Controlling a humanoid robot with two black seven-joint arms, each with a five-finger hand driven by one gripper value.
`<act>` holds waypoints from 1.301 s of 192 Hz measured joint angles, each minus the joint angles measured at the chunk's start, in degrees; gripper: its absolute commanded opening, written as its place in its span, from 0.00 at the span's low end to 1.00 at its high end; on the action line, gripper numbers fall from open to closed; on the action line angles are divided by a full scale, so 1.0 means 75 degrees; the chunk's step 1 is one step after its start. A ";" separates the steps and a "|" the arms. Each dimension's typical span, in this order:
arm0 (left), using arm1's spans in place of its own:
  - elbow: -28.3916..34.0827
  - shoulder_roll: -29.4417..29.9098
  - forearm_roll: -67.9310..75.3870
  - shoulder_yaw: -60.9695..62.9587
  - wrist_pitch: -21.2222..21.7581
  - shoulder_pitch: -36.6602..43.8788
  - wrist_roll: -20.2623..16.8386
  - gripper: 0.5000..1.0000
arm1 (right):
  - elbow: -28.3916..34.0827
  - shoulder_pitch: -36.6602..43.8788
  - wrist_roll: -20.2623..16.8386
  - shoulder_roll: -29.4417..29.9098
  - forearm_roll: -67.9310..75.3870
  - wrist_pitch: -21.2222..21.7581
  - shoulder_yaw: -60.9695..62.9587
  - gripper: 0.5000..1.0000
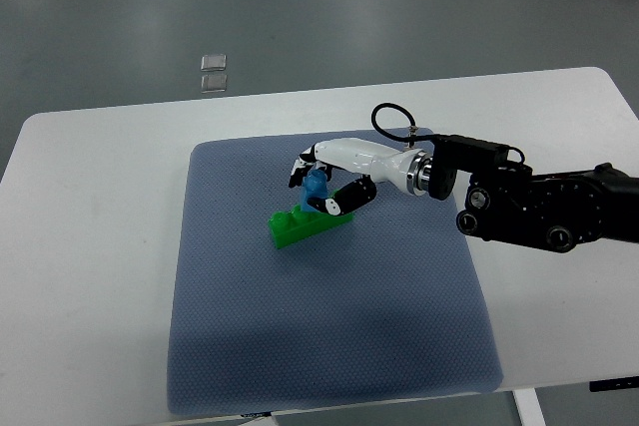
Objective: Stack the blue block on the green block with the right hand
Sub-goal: 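Lower the blue block onto the green brick's studs and press down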
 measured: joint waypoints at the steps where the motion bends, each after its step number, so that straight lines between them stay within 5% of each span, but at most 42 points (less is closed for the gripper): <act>1: 0.0000 0.0000 0.0000 0.0000 0.0000 0.0000 0.0000 1.00 | -0.0001 -0.0003 0.0001 0.0001 0.0000 0.0000 0.0000 0.09; 250: -0.0001 0.0000 0.0000 -0.0008 0.0002 0.0012 0.0000 1.00 | -0.0324 -0.0325 0.0208 0.0178 -0.0224 -0.0197 0.0036 0.10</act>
